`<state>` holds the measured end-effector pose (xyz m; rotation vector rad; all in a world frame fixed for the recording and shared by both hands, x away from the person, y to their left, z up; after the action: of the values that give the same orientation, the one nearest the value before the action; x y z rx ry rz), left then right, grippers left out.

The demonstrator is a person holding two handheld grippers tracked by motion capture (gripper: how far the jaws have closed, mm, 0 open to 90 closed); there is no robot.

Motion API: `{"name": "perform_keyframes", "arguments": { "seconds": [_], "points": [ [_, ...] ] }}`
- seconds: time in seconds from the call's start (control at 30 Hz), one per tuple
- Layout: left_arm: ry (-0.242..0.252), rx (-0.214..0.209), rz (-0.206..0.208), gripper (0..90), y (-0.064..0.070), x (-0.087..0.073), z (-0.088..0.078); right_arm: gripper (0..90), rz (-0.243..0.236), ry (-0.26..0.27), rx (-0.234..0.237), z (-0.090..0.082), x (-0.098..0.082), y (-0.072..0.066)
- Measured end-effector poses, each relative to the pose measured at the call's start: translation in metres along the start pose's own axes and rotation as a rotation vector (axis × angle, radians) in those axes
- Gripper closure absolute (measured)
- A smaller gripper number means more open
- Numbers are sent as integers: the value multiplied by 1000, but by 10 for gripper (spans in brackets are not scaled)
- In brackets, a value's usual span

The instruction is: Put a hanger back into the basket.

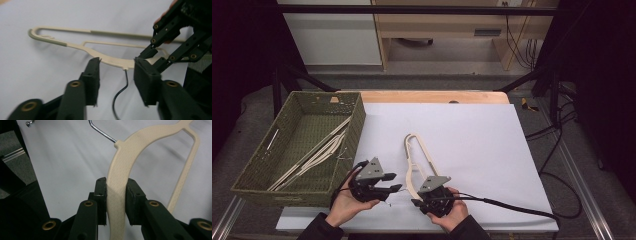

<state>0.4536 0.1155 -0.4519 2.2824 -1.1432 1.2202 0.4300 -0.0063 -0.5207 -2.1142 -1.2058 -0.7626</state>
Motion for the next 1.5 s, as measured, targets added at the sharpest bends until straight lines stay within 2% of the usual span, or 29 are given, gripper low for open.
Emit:
{"name": "perform_keyframes", "arguments": {
  "seconds": [0.03,0.2,0.4,0.7,1.03,1.27,1.33,1.5],
  "points": [
    [16,0,-17,464,-3,2,-5,739,4,6,-4,-2,1,0],
    [97,31,-67,370,-16,10,-22,746,-5,26,-17,-18,6,2],
    [136,51,-69,273,-17,14,-26,761,12,65,-49,-42,10,11],
    [140,77,-80,140,-21,13,-24,785,44,111,-107,-70,11,26],
    [124,81,-76,130,-20,10,-19,814,69,138,-187,-93,10,43],
    [115,83,-68,123,-17,9,-16,863,106,163,-226,-104,9,54],
    [113,82,-66,119,-17,9,-16,866,108,188,-177,-104,11,52],
    [119,83,-57,113,-17,13,-18,868,89,184,-155,-106,13,49]
  ]
}}
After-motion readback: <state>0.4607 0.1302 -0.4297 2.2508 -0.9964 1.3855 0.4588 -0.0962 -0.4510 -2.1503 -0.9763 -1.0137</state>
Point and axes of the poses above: each handheld gripper's, and its own axes: z roughly forward along the jaws, x roughly out of its top, y roughly to its right, the point moved 9 cm from there along z, roughly forward along the jaws, and after that the axes turned 11 degrees about x, right-handed, at the moved point
